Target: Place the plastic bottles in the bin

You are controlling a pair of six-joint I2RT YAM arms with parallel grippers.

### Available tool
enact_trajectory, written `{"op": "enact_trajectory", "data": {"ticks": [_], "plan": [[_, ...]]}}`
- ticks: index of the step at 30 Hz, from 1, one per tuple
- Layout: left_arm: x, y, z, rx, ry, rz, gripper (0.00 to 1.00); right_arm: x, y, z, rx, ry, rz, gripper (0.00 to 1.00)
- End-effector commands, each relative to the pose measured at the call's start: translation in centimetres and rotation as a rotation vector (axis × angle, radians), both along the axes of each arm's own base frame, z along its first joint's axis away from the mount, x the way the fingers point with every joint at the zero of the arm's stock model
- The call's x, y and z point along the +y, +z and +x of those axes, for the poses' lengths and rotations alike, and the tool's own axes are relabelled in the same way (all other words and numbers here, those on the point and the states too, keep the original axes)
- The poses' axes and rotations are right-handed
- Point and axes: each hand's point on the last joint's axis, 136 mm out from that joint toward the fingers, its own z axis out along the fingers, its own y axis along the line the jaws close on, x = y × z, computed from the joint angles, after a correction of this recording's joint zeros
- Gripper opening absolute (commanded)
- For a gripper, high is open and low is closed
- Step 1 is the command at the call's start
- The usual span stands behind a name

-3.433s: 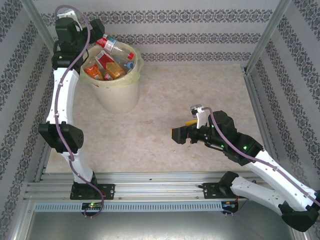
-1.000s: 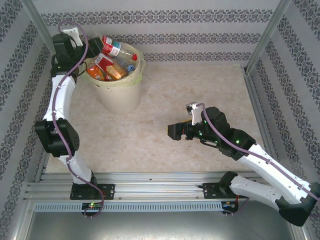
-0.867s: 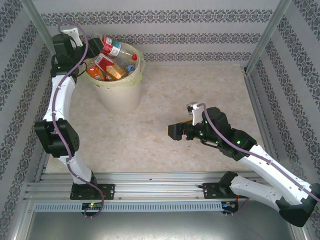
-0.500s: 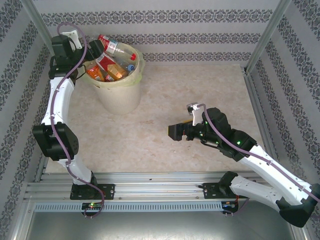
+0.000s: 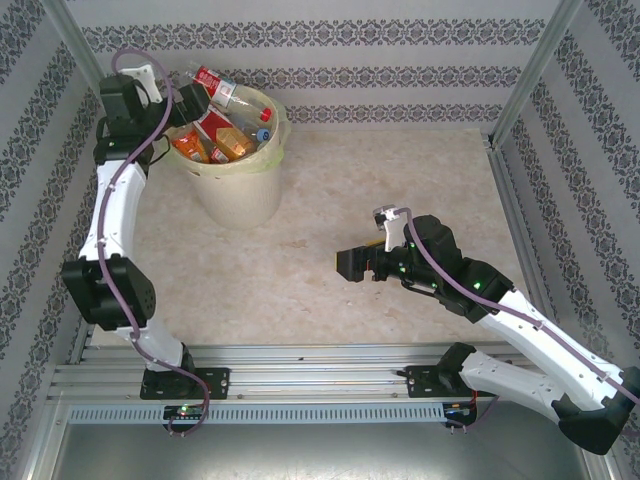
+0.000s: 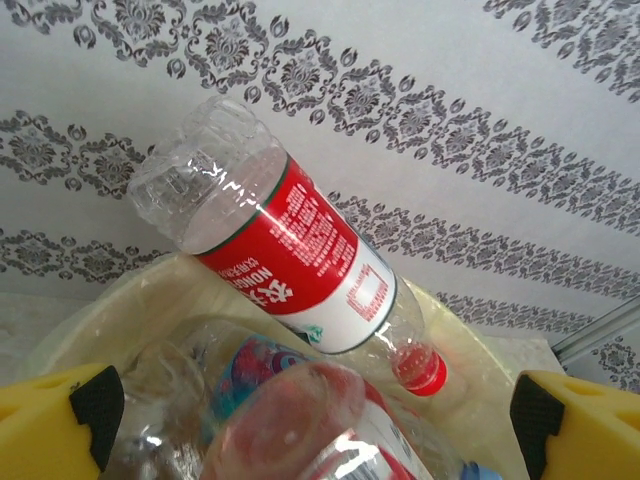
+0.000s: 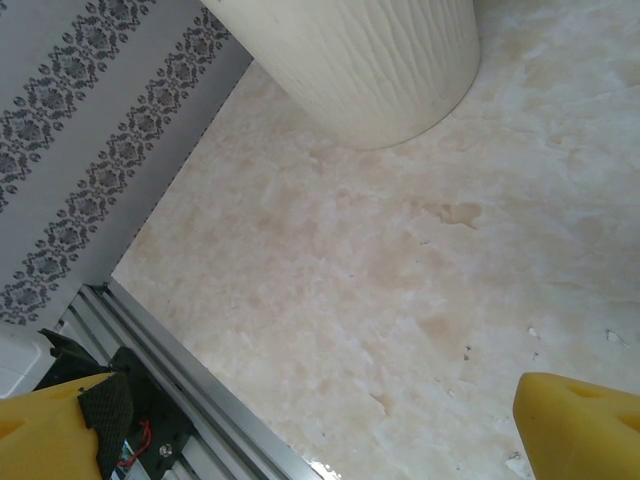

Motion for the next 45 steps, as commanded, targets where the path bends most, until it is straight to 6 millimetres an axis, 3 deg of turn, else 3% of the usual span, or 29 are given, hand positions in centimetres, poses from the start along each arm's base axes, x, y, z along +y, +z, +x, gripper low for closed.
{"op": "enact_trajectory", "data": {"ticks": [1, 5, 11, 22, 27, 36, 45], "plan": [[-0.8, 3.0, -3.3, -0.093, -0.032, 0.071, 1.00, -0.3, 1.5, 0.7, -0.074, -0.010, -0.029, 0.98], [-2.0, 3.0, -6.9, -0.121, -0.040, 0.141, 1.00, -1.2, 1.7, 2.1, -0.121, -0.071, -0.088, 0.98], [-3.8, 0.9, -12.2, -0.111, -0.047, 0.200, 1.00, -3.4, 2.0, 4.0, -0.191, -0.187, -0.170, 0.98], [-6.8, -6.7, -19.9, 0.001, -0.092, 0.168, 1.00, -7.7, 1.5, 5.7, -0.324, -0.323, -0.211, 0.98], [-6.0, -10.7, -20.6, 0.086, -0.032, 0.141, 1.00, -10.1, -0.5, 7.1, -0.359, -0.412, -0.273, 0.98], [-2.3, -17.7, -18.8, 0.246, 0.180, 0.176, 1.00, -15.2, -5.6, 10.2, -0.354, -0.567, -0.409, 0.98], [-0.1, -21.1, -18.0, 0.238, 0.252, 0.338, 1.00, -21.0, -11.8, 13.3, -0.270, -0.693, -0.505, 0.98]]}}
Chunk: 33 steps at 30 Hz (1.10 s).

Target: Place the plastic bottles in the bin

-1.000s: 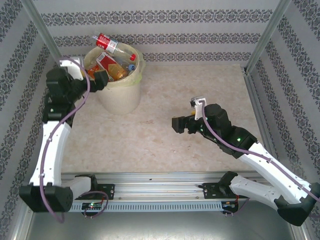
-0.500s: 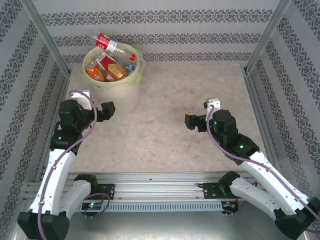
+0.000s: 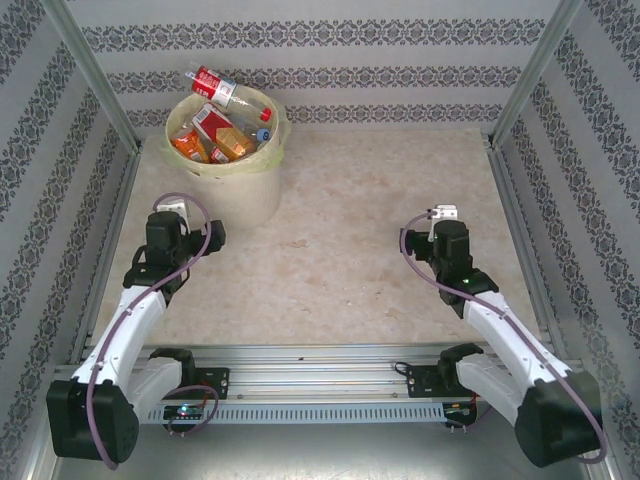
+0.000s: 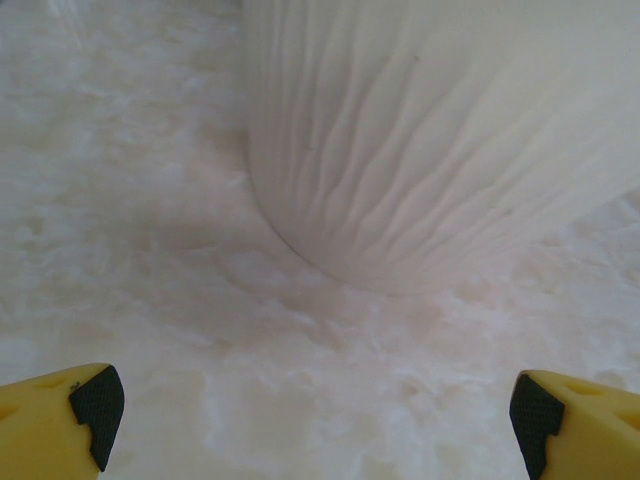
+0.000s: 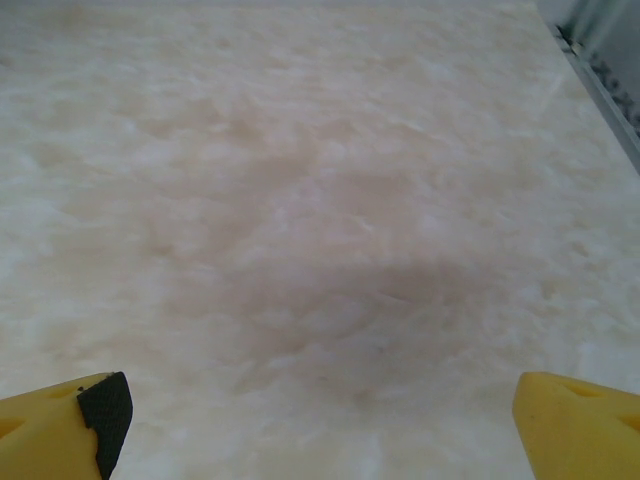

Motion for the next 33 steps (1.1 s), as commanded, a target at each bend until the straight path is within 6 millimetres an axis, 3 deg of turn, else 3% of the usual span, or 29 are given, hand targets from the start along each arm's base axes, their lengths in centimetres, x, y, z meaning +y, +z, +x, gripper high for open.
{"op": "enact_trajectory", "data": {"ticks": [1, 6, 9, 17, 23, 33], "plan": [[1.1, 0.8, 1.1, -0.089, 0.022, 0.107, 1.00, -1.3, 0.2, 1.7, -0.069, -0.021, -0.018, 0.98], [1.3, -0.5, 1.8, -0.150, 0.021, 0.137, 1.00, -2.5, -1.4, 3.4, -0.141, -0.031, -0.014, 0.98], [1.3, -0.9, 2.5, -0.163, 0.021, 0.150, 1.00, -2.5, -2.4, 4.2, -0.158, -0.013, -0.022, 0.98], [1.3, -2.5, 4.2, -0.150, -0.008, 0.194, 1.00, -2.4, -2.3, 6.5, -0.241, 0.037, -0.018, 0.98], [1.1, -3.0, 5.0, -0.173, -0.032, 0.218, 1.00, -2.4, -4.4, 7.7, -0.239, 0.043, -0.007, 0.98], [1.1, -4.1, 6.0, -0.268, -0.056, 0.255, 1.00, -3.1, -4.6, 7.8, -0.217, 0.023, 0.017, 0.98]]}}
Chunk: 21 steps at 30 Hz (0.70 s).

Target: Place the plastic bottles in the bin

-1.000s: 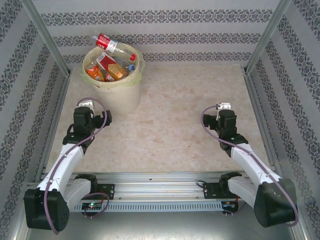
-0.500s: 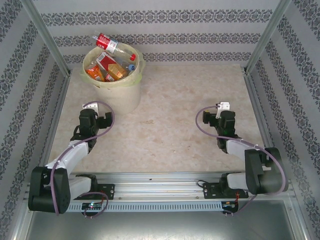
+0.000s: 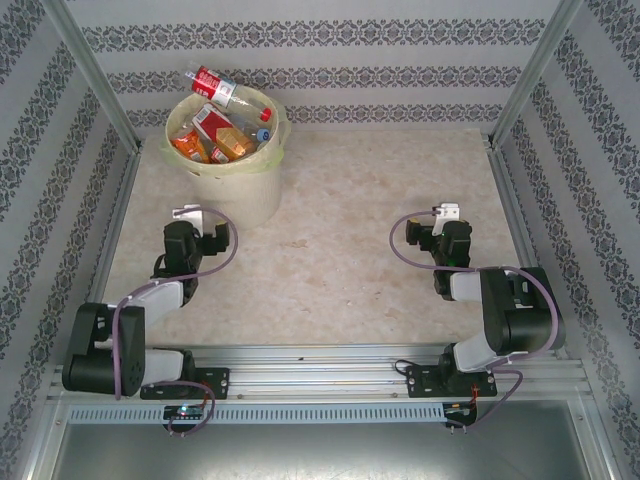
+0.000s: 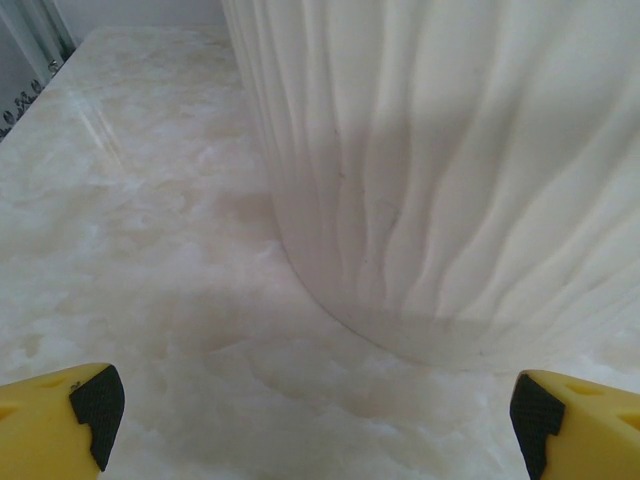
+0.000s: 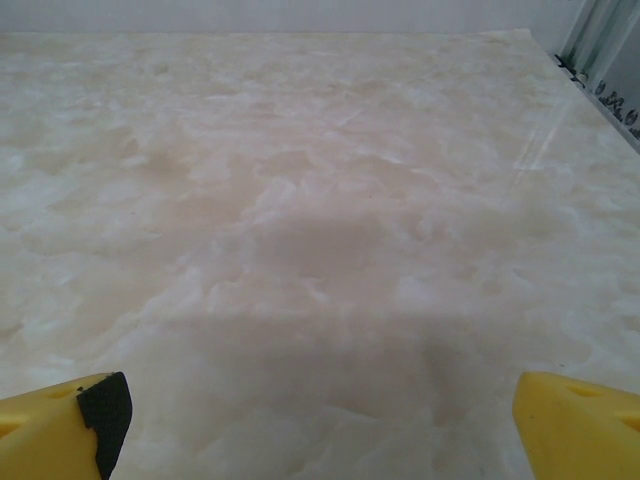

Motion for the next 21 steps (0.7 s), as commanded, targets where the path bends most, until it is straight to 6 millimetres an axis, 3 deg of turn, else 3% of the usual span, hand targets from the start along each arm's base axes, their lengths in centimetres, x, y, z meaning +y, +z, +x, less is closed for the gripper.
{"op": "enact_trajectory", "data": {"ticks": [1, 11, 14, 17, 21], "plan": [[0.0, 1.8, 1.0, -0.136, -0.020, 0.026, 1.00, 0.3, 1.8, 0.8, -0.065, 0.014, 0.016, 0.98], [0.0, -0.9, 0.6, -0.237, -0.029, 0.007, 1.00, 0.3, 1.7, 0.9, -0.064, 0.014, 0.014, 0.98], [-0.2, -1.7, 1.0, -0.170, -0.042, 0.002, 1.00, 0.3, 1.7, 0.9, -0.064, 0.014, 0.014, 0.98], [-0.7, -2.4, 2.7, -0.069, -0.078, -0.003, 1.00, 0.3, 1.7, 0.8, -0.064, 0.015, 0.015, 0.98], [-0.1, -2.4, 2.7, -0.069, -0.056, -0.017, 1.00, 0.3, 1.7, 0.9, -0.064, 0.015, 0.014, 0.98]]}}
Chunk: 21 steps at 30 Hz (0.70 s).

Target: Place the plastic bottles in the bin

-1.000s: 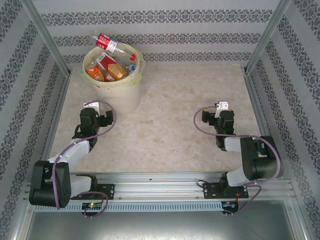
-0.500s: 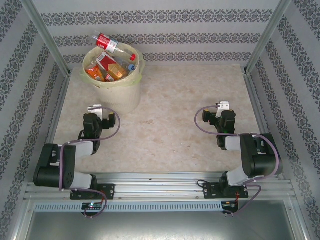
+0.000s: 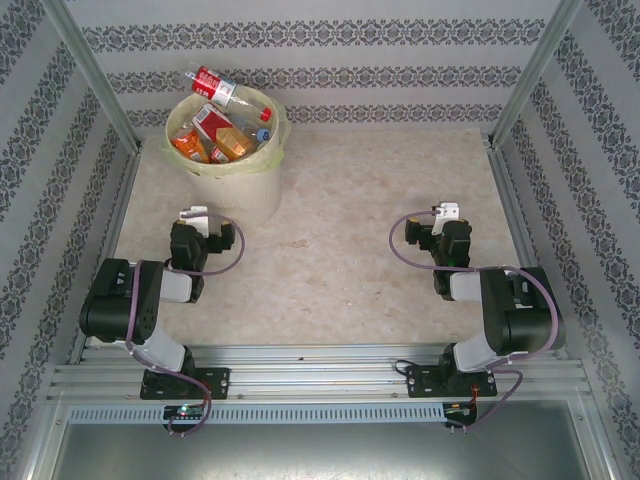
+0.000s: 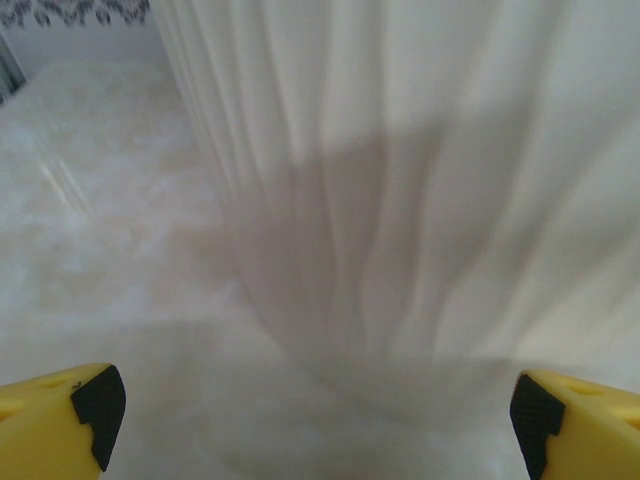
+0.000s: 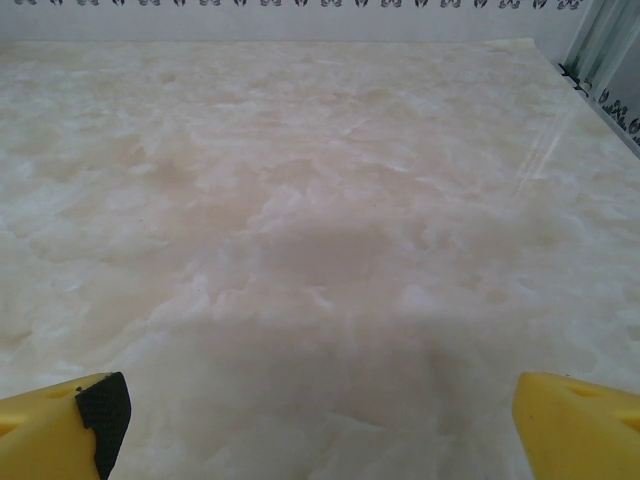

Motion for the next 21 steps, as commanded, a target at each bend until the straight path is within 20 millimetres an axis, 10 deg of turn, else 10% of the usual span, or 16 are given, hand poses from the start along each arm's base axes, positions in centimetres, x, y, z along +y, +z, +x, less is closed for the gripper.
{"op": "enact_trajectory", "data": {"ticks": [1, 21], "plan": [[0.22, -0.60, -0.28, 0.035, -0.007, -0.005, 1.00, 0.29, 1.41, 0.72, -0.050, 0.012, 0.014, 0.98], [0.14, -0.61, -0.33, 0.033, -0.009, -0.005, 1.00, 0.25, 1.45, 0.72, -0.051, 0.011, 0.013, 0.98]]}}
